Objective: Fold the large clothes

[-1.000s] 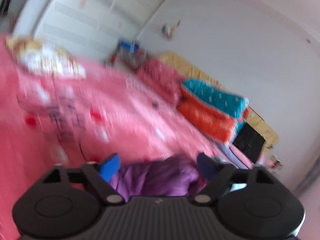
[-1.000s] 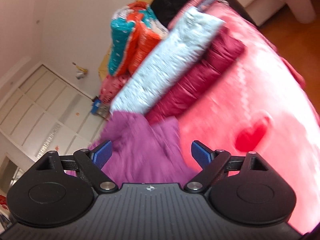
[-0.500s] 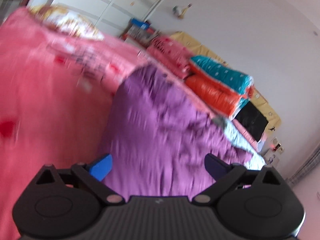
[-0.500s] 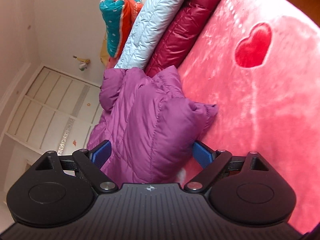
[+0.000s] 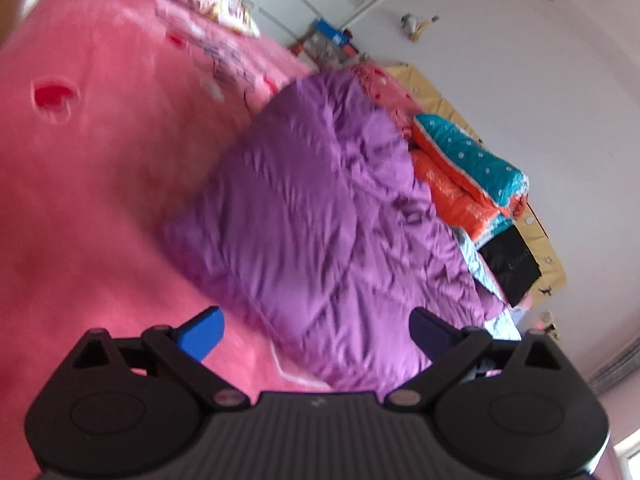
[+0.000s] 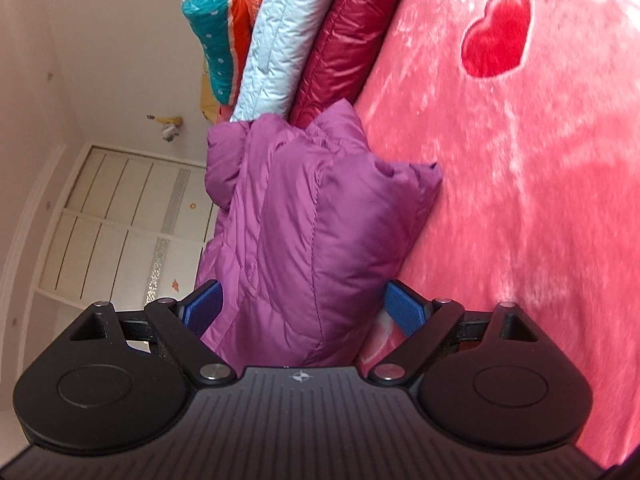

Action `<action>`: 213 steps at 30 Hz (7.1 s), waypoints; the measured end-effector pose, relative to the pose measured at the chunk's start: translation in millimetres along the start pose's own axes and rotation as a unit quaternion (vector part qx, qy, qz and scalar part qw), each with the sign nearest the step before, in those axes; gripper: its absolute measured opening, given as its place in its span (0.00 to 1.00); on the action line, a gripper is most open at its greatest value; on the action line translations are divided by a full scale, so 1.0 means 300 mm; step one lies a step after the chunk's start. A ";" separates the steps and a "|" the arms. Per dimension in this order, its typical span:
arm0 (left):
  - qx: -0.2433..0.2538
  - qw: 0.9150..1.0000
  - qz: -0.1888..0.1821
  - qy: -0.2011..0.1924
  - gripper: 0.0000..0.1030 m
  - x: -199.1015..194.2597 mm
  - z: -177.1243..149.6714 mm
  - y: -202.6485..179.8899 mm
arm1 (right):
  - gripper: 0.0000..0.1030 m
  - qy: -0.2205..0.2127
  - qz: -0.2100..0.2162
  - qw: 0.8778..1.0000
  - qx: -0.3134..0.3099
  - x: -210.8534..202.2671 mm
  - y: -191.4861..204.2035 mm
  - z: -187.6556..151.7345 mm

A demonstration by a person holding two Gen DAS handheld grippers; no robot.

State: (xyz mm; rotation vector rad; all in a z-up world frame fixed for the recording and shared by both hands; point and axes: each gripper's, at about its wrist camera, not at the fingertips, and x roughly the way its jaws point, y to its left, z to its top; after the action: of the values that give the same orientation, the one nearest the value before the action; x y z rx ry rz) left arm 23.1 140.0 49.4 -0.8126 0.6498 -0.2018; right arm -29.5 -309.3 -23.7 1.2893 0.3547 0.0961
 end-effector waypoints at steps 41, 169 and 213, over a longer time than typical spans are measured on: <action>0.027 0.998 0.021 0.057 0.26 -0.086 -0.111 -0.069 | 0.21 -0.048 -0.050 0.998 -0.013 -0.310 0.040 -0.083; 0.382 0.920 0.086 0.032 1.00 0.579 -0.215 -0.567 | 1.00 -0.004 -0.234 0.878 -0.417 0.348 0.111 0.169; 0.415 0.904 0.103 -0.020 0.99 -0.372 -0.362 -0.469 | 1.00 -0.073 -0.216 0.924 -0.306 -0.429 0.200 -0.231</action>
State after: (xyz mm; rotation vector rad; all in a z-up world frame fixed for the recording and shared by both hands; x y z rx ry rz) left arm -120.8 23.4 148.1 0.0770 0.5324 -0.2412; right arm -164.6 -262.7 43.6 0.5746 0.4318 -0.2492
